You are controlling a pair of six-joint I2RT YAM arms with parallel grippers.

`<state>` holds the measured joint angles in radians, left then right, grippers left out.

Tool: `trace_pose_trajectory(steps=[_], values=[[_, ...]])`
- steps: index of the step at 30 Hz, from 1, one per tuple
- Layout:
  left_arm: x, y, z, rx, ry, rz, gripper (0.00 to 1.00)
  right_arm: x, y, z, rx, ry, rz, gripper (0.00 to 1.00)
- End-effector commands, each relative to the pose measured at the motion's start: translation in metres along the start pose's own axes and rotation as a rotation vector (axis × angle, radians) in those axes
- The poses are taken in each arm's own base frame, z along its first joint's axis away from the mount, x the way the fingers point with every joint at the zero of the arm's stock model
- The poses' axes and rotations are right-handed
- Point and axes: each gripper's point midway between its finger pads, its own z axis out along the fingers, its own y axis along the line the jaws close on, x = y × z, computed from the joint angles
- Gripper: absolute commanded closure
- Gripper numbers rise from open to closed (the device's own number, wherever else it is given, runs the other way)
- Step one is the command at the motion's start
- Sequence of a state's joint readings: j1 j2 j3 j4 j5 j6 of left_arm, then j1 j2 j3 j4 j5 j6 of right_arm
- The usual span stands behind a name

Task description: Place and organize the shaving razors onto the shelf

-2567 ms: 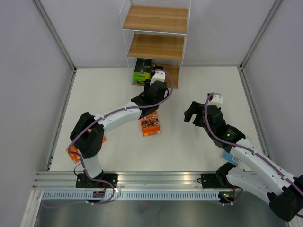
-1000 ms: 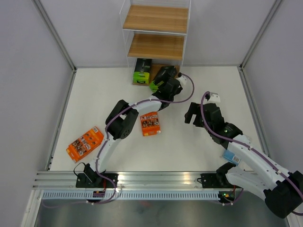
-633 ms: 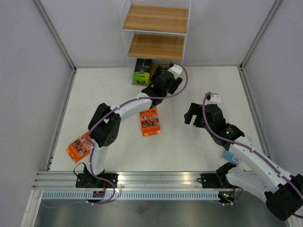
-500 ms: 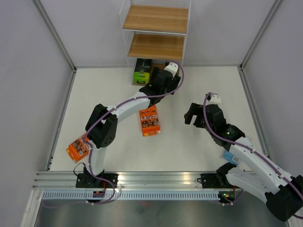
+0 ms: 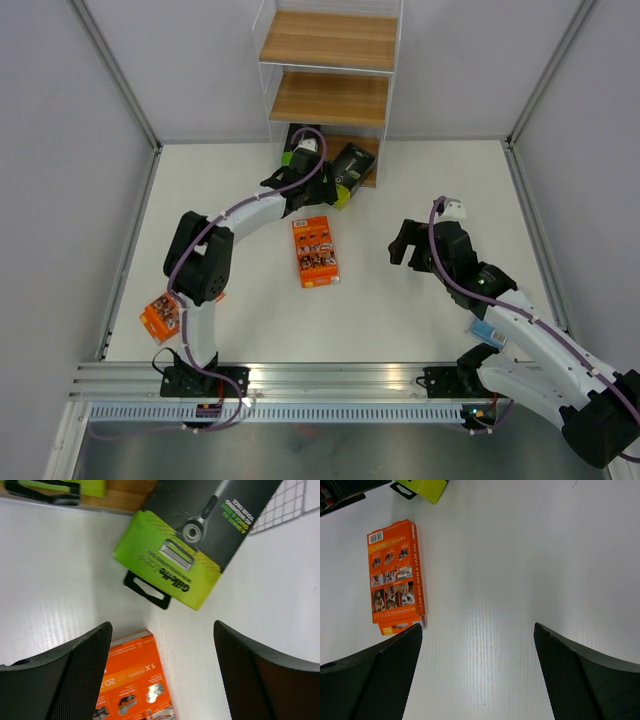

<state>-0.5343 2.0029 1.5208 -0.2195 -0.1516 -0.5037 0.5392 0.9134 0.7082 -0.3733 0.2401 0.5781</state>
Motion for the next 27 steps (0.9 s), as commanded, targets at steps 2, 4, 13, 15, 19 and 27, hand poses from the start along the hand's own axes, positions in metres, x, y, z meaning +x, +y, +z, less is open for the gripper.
trace_pose_trajectory(steps=[2, 4, 13, 15, 19, 27], values=[[0.005, -0.028, 0.011, 0.066, 0.003, -0.116, 0.14, 0.001, 0.002, 0.005, -0.003, 0.002, 0.015, 0.02], [0.008, -0.029, 0.019, 0.061, 0.013, -0.149, 0.17, 0.000, 0.001, 0.006, 0.003, -0.003, 0.013, 0.02], [0.013, -0.038, 0.038, 0.011, -0.027, -0.318, 0.26, -0.012, 0.006, 0.007, -0.004, -0.033, 0.002, 0.02], [0.009, -0.042, 0.043, 0.025, -0.051, -0.347, 0.29, -0.013, 0.005, 0.007, 0.001, -0.035, -0.017, 0.02], [0.000, -0.045, 0.050, 0.035, -0.103, -0.386, 0.32, -0.011, 0.002, 0.010, 0.013, -0.031, -0.033, 0.02], [-0.024, -0.068, 0.073, 0.095, -0.152, -0.403, 0.43, -0.016, -0.003, 0.014, 0.047, -0.045, -0.063, 0.02]])
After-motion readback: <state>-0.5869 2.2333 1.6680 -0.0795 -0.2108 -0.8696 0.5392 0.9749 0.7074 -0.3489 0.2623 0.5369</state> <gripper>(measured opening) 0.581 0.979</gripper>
